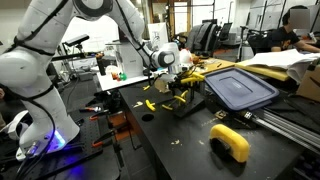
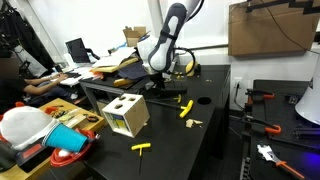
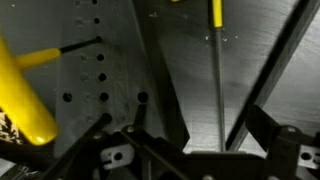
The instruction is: Pick the longest yellow and black object standing and place it in between the stand and the yellow and black object laying on the table, pick the yellow and black object closest to the stand and move it to the left over the other yellow and black object
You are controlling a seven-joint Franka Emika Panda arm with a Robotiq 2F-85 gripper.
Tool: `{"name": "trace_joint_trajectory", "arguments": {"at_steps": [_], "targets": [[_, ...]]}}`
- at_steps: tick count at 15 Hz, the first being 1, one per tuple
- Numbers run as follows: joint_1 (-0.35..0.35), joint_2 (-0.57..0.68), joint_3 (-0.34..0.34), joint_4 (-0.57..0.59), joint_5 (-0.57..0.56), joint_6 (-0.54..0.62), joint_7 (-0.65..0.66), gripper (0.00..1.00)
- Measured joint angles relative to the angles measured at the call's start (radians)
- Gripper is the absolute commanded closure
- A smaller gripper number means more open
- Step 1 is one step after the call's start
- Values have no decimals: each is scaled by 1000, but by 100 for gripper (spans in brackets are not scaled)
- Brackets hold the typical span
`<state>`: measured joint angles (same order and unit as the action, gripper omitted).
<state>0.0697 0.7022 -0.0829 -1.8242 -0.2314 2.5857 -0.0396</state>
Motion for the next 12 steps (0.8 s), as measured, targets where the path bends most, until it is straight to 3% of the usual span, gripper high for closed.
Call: {"name": "trace_joint_trajectory", "arguments": {"at_steps": [4,12], "targets": [[26,40,-49,50,-52,14,28,0],[15,50,-14,43,-42,-6,27,0]]}}
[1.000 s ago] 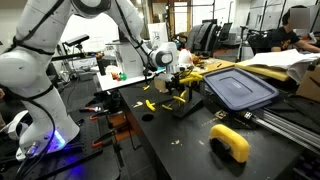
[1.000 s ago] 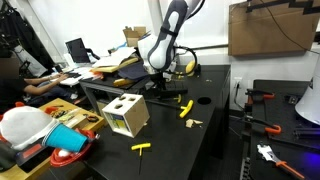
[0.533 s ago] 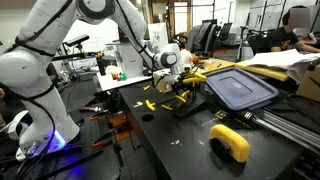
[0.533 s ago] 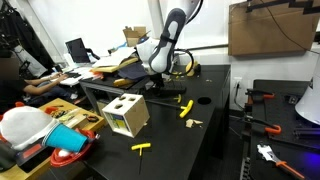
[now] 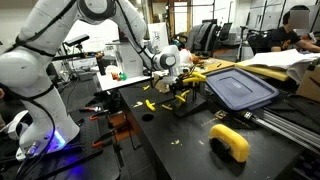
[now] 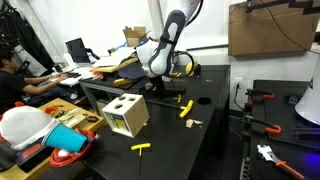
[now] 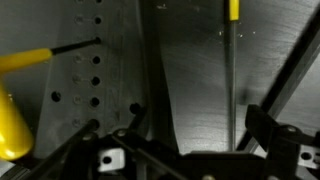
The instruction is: Pick the longest yellow and black object standing and place it in between the stand and the yellow and black object laying on the table, pick the yellow and black object closest to the stand and move it to the left over the other yellow and black object
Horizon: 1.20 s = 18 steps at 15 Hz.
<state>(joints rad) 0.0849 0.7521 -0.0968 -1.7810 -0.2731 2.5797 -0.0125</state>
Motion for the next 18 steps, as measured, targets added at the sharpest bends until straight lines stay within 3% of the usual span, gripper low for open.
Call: {"name": "trace_joint_trajectory", "arguments": {"at_steps": [7,8,10,18], "targets": [[27,-19,65,-94,22,-5,3,0],[33,-22,65,-104,22,-5,5,25],[37,-24,65,-113,23,-5,9,34],[31,-47,57,-120,23,-11,12,94]]}}
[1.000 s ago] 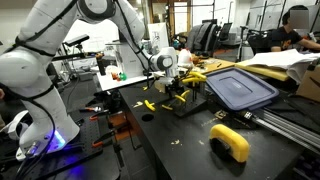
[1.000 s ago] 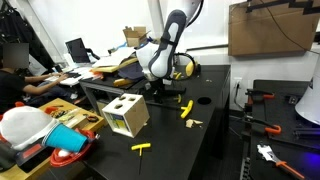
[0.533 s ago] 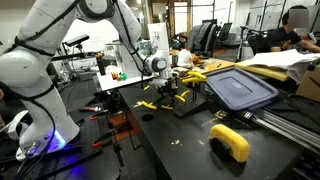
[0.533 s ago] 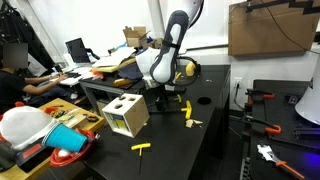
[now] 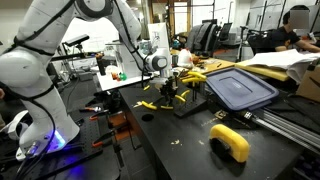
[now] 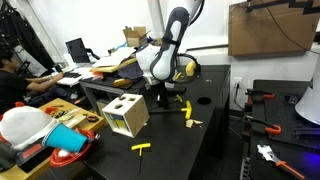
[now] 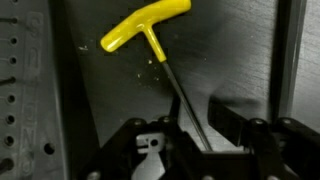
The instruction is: Pick the longest yellow and black object standing and place it in between the stand and the yellow and black object laying on the table, pick the yellow and black object closest to the stand and move it to the left over the other yellow and black object
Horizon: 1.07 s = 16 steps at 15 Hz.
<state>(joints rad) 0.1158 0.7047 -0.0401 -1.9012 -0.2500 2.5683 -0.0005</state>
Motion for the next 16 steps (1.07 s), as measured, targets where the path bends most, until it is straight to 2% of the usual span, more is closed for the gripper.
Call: {"name": "trace_joint_trajectory", "arguments": {"at_steps": [1,4,9,16], "targets": [[-1,-2,0,-1,0,0,0,100],[-3,-6,0,-3,1,0,0,97],[-2,-16,0,-18,1,0,6,97],[0,-119,25,-122,55,-66,9,97]]}}
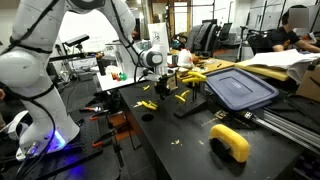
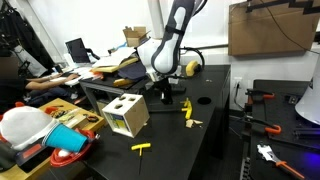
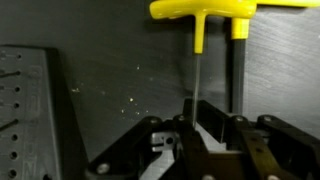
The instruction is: Pick the longest yellow and black object standing and place it in between the stand and the yellow and black object laying on the table, pick the yellow and black object closest to the stand and move it to the left over the other yellow and black object
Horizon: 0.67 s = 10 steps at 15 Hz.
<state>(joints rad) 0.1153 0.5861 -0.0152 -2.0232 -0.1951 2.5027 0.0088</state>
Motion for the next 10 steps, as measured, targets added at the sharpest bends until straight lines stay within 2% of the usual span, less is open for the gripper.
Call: {"name": "trace_joint_trajectory", "arguments": {"at_steps": [6,10], "targets": [[5,-97,37,-69,32,-65,20,97],[13,-114,59,-83,54,-125,24,97]]}}
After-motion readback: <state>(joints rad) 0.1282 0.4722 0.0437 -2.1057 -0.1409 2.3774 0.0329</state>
